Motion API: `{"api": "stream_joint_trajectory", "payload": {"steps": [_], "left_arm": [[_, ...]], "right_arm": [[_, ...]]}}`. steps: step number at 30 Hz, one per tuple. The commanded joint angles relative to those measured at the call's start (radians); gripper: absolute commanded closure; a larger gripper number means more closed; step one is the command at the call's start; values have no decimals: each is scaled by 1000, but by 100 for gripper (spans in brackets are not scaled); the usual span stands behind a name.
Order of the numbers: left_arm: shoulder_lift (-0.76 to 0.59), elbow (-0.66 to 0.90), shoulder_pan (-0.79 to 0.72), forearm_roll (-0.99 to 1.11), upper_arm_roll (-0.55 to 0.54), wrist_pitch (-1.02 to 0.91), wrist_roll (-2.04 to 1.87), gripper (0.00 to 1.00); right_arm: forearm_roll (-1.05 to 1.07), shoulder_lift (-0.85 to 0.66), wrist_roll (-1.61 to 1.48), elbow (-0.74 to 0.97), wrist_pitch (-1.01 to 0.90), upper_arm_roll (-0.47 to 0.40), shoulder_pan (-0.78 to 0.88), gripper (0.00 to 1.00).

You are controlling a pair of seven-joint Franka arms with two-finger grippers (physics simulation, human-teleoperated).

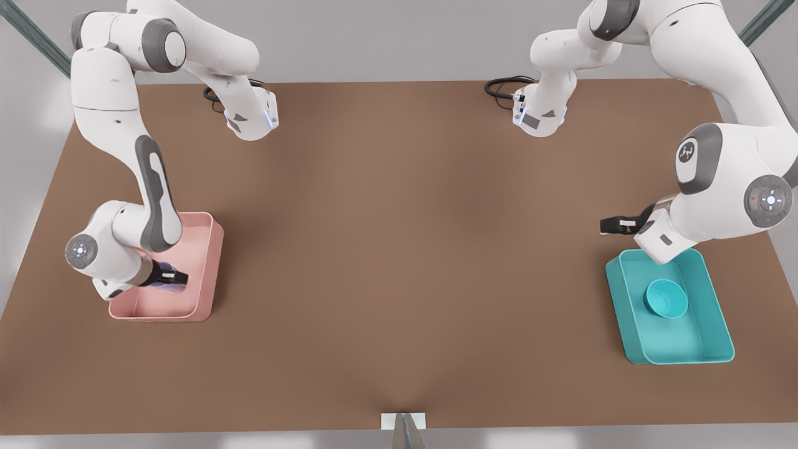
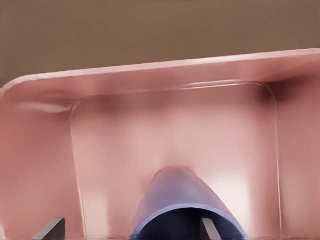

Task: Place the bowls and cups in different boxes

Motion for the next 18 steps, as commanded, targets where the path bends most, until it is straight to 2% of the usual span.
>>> {"api": "stream_joint_trajectory", "payload": {"steps": [1,5,8,10,12,14,18], "left_arm": [[-2,0,-1,1,0,-4,3,0],[-2,0,-2,3,0,-4,3,0],[-2,0,-2,3,-1,-4,3,0],[-3,0,-4,3,-2,-6,1,0],[-3,0,-4,4,-2,-6,1,0],[-3,0,-4,4,-2,-6,1,0],[-3,0,-4,4,-2,-4,1,0]], "right_arm": [[18,-47,-87,-12,-60,3,9,0],[29,-301,-55,40,-427,59,35,0],[25,-331,130,257,-726,59,96,0],[25,-350,195,347,-853,67,102,0],[30,-380,170,397,-856,64,102,0],[27,-424,167,325,-843,62,101,0],[18,-432,155,311,-846,59,95,0]]}}
